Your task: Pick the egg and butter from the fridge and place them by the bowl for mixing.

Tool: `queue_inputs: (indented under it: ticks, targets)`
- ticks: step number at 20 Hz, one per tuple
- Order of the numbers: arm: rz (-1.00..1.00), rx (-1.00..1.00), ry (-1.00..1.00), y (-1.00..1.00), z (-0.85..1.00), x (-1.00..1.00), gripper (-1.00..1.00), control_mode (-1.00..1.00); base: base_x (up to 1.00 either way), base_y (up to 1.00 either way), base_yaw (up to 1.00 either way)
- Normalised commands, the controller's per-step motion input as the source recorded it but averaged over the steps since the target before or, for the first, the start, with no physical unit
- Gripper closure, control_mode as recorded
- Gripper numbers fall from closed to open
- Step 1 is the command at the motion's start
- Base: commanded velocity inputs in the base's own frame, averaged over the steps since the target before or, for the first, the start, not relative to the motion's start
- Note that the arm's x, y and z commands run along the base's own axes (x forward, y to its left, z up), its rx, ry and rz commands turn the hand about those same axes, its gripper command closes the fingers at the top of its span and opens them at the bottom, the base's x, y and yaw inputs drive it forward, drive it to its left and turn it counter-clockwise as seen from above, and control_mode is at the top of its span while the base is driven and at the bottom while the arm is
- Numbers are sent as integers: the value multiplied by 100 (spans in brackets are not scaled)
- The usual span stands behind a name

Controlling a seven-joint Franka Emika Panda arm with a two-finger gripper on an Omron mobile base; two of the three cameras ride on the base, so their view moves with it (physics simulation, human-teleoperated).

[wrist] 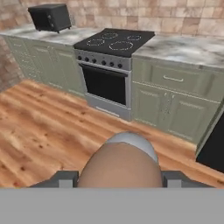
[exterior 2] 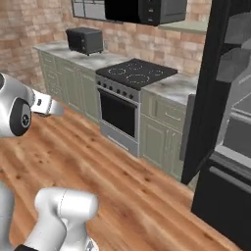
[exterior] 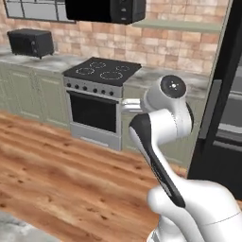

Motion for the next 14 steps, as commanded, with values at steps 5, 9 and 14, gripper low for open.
queue_inputs:
  ticks: [5, 9, 14]
  targets:
    - [0, 0, 0, 0, 0, 0, 100, 100, 99, -4, 57]
    - [0, 0, 0, 0, 0, 0, 100, 100, 93, -96, 25]
    - [0, 0, 0, 0, 0, 0, 100, 100, 100, -6, 30]
